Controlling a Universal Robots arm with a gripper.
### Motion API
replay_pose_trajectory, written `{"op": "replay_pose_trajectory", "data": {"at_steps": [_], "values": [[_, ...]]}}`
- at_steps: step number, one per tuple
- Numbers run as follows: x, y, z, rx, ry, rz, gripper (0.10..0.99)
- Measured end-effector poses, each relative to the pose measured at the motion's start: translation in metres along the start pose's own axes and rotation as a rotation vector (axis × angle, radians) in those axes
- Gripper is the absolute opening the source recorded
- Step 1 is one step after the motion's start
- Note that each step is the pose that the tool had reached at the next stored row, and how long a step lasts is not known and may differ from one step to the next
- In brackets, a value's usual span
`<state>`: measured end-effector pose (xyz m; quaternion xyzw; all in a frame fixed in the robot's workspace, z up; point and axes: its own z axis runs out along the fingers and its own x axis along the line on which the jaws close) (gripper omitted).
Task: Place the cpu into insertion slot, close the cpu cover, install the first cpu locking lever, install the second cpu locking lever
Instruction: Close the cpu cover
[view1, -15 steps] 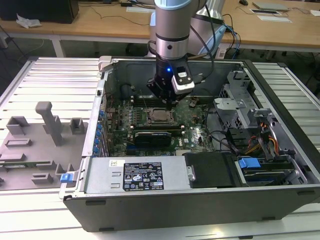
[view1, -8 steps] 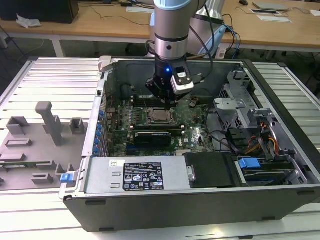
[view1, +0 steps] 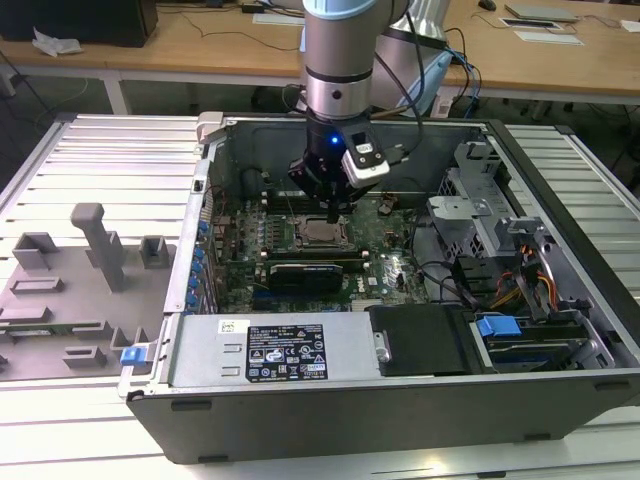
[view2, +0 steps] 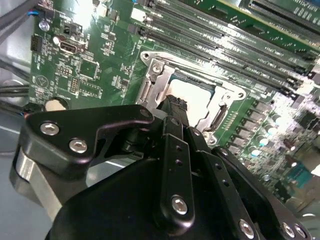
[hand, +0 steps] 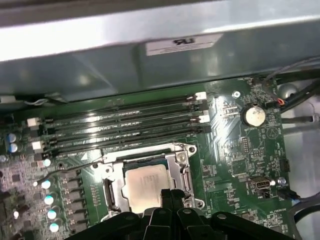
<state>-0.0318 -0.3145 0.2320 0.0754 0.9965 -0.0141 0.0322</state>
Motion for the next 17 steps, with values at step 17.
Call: {"op": "replay_pose_trajectory", "data": {"at_steps": [17], "values": [[0.0153, -0.0024, -0.0052, 0.003, -0.0023, -0.038, 0.106]]}}
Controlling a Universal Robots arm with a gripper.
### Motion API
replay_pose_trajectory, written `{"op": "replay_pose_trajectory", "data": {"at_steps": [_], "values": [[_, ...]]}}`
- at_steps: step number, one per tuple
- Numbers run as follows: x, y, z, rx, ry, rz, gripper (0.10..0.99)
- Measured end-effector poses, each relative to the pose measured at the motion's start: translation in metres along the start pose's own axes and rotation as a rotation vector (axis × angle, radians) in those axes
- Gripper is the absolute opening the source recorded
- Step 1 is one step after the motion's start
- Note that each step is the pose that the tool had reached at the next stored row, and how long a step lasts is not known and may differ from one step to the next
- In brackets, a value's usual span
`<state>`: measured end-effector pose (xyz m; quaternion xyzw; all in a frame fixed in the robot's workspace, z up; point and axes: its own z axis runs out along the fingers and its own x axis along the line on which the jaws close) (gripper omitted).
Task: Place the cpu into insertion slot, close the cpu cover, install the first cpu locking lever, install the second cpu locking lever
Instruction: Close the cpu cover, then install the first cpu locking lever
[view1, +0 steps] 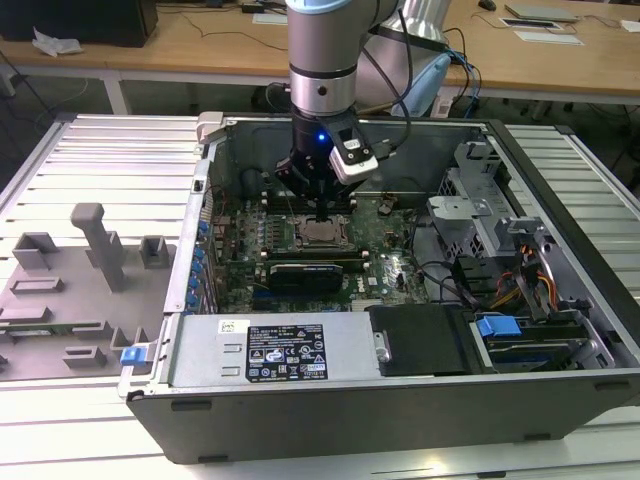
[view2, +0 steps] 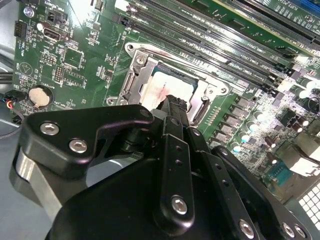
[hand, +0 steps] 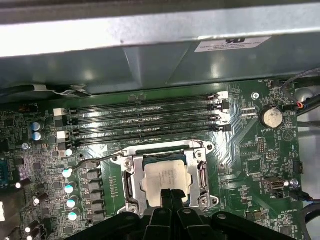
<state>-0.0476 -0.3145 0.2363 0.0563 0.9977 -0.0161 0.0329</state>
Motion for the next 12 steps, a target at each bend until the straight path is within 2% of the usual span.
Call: {"op": "replay_pose_trajectory", "data": {"at_steps": [12], "values": [[0.0, 0.0, -0.0003, 0.0, -0.0001, 0.0, 0.106]]}}
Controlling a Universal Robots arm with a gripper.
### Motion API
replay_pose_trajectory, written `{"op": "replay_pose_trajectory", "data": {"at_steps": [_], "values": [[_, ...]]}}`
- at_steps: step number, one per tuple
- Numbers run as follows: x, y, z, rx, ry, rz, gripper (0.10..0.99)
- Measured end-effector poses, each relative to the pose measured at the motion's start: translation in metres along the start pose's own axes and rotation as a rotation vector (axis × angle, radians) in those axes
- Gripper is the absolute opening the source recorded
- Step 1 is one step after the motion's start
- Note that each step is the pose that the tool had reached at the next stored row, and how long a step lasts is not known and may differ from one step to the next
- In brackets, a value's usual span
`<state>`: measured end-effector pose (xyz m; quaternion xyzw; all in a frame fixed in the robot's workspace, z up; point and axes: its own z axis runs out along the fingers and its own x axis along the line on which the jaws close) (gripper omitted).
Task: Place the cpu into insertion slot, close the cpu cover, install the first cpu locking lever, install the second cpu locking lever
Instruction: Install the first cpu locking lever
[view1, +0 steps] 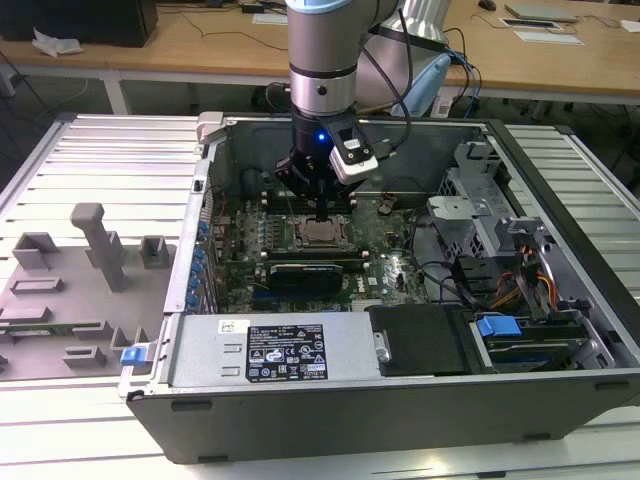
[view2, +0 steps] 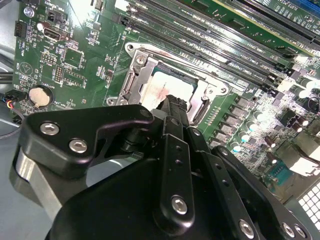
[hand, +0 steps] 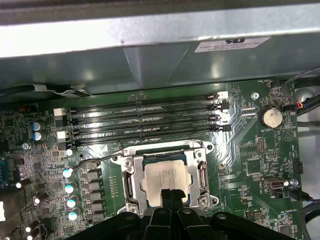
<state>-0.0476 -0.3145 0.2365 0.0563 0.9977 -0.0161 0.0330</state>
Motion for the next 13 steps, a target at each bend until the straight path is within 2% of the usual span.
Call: {"op": "replay_pose_trajectory", "data": {"at_steps": [3, 5, 9, 13], "values": [[0.0, 0.0, -0.0003, 0.0, 0.0001, 0.0, 0.106], [-0.0002, -0.0001, -0.0031, 0.0, 0.0001, 0.0, 0.106], [-0.001, -0.0004, -0.0148, 0.0, 0.0, 0.0, 0.106], [-0.0001, -0.0006, -0.0155, 0.0, 0.0001, 0.0, 0.106]]}}
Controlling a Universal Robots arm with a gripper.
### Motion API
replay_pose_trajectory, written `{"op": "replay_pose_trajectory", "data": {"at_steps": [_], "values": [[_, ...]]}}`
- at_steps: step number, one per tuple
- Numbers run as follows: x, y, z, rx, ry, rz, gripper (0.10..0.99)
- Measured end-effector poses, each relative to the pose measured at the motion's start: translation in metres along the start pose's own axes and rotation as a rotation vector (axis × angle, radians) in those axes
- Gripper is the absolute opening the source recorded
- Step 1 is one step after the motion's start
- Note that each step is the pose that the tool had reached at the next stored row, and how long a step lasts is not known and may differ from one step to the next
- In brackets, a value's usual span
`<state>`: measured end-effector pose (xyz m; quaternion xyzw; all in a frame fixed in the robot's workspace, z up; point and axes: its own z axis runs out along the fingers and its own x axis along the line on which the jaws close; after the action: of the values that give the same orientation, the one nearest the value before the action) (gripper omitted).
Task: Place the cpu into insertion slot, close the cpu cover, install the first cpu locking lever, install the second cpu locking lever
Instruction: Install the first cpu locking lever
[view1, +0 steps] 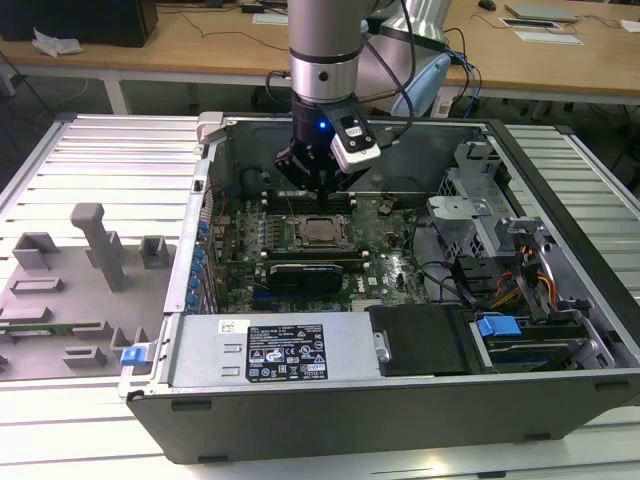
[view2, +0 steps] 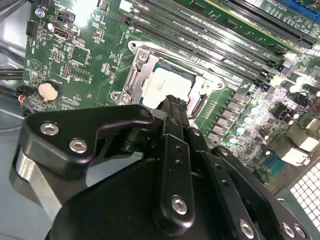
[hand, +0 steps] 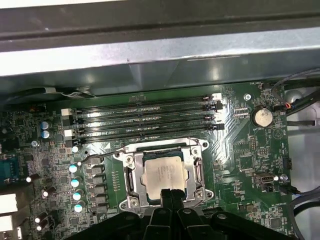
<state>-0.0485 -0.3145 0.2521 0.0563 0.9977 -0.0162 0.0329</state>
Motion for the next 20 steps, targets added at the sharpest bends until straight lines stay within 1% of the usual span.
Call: {"op": "replay_pose_trajectory", "data": {"at_steps": [3, 9, 15, 20], "values": [[0.0058, -0.0006, -0.0003, 0.0, -0.0001, 0.0, 0.106], [0.0142, -0.0016, -0.0009, 0.0, -0.0002, 0.0, 0.106], [0.0344, -0.0039, -0.0021, 0.0, -0.0021, 0.0, 0.106], [0.0483, -0.0055, -0.003, -0.001, -0.0032, 0.0, 0.106]]}}
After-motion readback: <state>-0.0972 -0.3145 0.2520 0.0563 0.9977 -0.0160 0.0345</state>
